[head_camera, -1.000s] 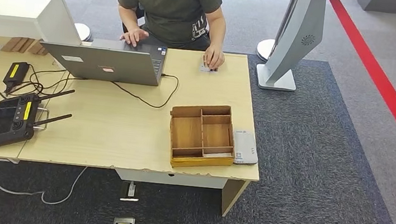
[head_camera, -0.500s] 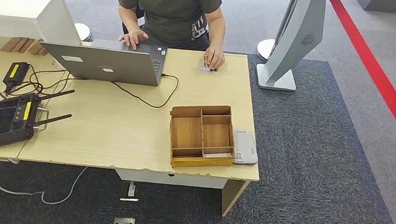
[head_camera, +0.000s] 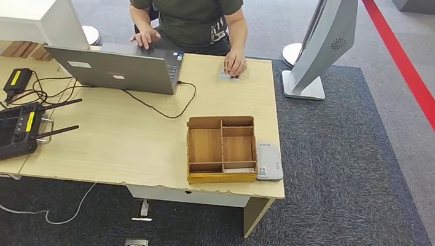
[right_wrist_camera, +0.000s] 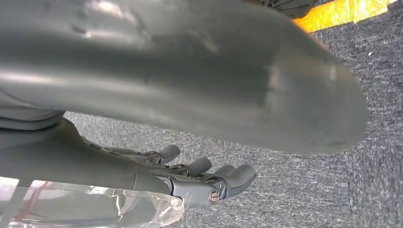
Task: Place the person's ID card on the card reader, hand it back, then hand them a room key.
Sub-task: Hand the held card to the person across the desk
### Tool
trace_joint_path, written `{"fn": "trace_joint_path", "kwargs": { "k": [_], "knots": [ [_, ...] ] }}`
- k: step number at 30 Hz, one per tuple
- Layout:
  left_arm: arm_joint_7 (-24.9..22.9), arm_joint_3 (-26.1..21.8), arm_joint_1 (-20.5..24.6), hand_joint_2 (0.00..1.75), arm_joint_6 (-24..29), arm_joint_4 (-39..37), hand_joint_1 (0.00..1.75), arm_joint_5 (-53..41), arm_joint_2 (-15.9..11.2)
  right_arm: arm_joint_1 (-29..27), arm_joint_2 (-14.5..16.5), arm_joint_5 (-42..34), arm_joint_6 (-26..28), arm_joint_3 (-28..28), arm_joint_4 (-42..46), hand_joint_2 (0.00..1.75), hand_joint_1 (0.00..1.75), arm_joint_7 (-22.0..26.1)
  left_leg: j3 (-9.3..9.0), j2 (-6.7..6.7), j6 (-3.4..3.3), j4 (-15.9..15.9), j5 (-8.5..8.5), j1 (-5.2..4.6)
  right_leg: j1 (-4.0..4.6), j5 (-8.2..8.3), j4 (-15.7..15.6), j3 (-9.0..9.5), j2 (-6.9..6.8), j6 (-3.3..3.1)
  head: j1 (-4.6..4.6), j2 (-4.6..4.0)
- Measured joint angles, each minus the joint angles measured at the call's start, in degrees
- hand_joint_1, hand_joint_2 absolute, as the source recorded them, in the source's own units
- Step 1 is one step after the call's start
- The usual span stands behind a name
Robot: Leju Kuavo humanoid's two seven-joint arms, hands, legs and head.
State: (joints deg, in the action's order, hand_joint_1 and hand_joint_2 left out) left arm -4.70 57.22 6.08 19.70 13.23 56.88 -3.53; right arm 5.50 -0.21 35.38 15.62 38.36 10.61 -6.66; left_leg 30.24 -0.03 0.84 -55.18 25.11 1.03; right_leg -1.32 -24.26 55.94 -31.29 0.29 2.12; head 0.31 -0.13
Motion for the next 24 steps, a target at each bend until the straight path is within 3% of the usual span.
{"fn": "trace_joint_path", "kwargs": {
  "k": [1,5,11,15,20,24],
  "knots": [
    [0.1,0.0,0.0,1.75,-0.1,0.0,0.0,0.0,0.0,0.0,0.0,0.7,-0.6,0.0,0.0,0.0,0.0,0.1,0.0,0.0,0.0,0.0,0.0,0.0,0.0,0.0,0.0,0.0,0.0,0.0,0.0,0.0],
    [0.5,0.0,0.0,0.0,-0.5,0.0,0.0,0.3,0.0,0.0,-0.1,3.4,-2.8,-0.1,-0.1,0.0,0.0,0.4,0.0,0.0,0.0,0.0,0.0,0.0,0.0,0.0,0.0,0.0,0.0,0.0,0.0,0.0],
    [-1.0,-0.3,0.0,0.0,-0.3,0.0,0.0,1.0,0.0,0.0,-0.3,3.8,-4.2,-0.1,-0.3,0.0,0.0,1.2,0.0,0.0,0.0,0.0,0.0,0.0,0.0,0.0,0.0,0.0,0.0,0.0,0.0,0.01],
    [-0.2,-1.5,0.0,1.75,0.0,-0.1,0.0,6.0,0.0,0.0,-0.4,3.6,-4.3,-0.1,-0.4,0.0,0.0,2.1,0.0,0.0,0.0,0.0,0.0,0.0,0.0,0.0,0.0,0.0,0.0,0.0,0.0,-0.01],
    [5.8,-6.5,-0.3,1.75,1.4,-0.1,0.0,17.3,0.5,0.0,-0.5,3.0,-4.7,-0.1,-0.4,0.0,0.0,3.1,0.0,0.0,0.0,0.0,0.0,0.0,0.0,0.0,0.0,0.0,0.0,0.0,0.0,0.01],
    [8.2,-10.3,-0.4,1.75,1.4,-0.1,0.0,17.9,0.9,0.0,-0.5,2.9,-5.4,-0.1,-0.4,0.0,0.0,3.4,0.0,0.0,0.0,0.0,0.0,0.0,0.0,0.0,0.0,0.01,0.0,0.0,0.0,0.0]
  ]
}}
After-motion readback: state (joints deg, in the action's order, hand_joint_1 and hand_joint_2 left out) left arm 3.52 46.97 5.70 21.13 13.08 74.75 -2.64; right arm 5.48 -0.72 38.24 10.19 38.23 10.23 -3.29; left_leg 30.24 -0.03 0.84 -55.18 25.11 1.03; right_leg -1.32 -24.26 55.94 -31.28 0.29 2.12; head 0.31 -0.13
